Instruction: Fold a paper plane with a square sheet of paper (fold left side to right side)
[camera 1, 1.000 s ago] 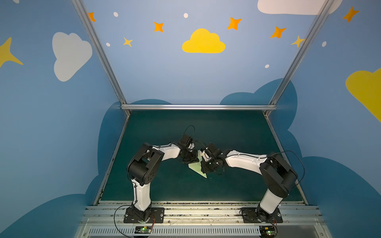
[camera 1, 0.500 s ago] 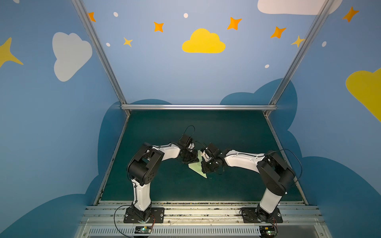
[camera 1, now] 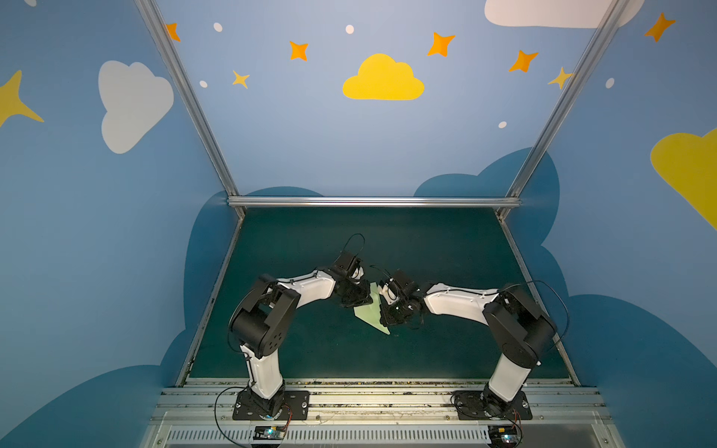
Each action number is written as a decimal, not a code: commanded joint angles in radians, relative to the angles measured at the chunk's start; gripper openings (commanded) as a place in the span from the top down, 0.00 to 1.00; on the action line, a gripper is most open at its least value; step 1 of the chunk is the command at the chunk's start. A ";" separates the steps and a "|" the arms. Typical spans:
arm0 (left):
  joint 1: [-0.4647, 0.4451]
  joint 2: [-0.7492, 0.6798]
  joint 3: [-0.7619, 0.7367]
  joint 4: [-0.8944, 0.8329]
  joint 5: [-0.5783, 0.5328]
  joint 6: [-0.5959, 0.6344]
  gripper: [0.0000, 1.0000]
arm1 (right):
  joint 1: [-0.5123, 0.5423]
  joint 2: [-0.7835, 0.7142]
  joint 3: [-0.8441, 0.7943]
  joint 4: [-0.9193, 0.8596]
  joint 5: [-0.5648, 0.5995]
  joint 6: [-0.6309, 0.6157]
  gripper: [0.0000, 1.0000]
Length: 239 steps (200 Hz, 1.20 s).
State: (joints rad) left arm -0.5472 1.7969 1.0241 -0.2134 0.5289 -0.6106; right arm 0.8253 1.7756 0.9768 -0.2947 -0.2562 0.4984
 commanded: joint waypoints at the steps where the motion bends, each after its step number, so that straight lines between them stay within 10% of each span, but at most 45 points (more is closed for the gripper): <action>1: -0.027 -0.030 -0.034 -0.011 0.001 -0.010 0.96 | -0.004 0.030 -0.046 -0.027 0.036 0.005 1.00; 128: -0.091 0.039 -0.050 0.033 -0.020 -0.023 0.96 | -0.004 0.039 -0.038 -0.034 0.034 -0.003 1.00; 239: 0.078 0.096 -0.057 0.026 -0.064 0.020 0.96 | -0.005 0.042 -0.056 -0.027 0.033 -0.004 1.00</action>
State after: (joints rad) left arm -0.5274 1.8435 0.9668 -0.1535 0.5400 -0.6209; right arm 0.8204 1.7729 0.9661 -0.2794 -0.2695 0.4995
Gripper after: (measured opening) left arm 0.047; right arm 0.047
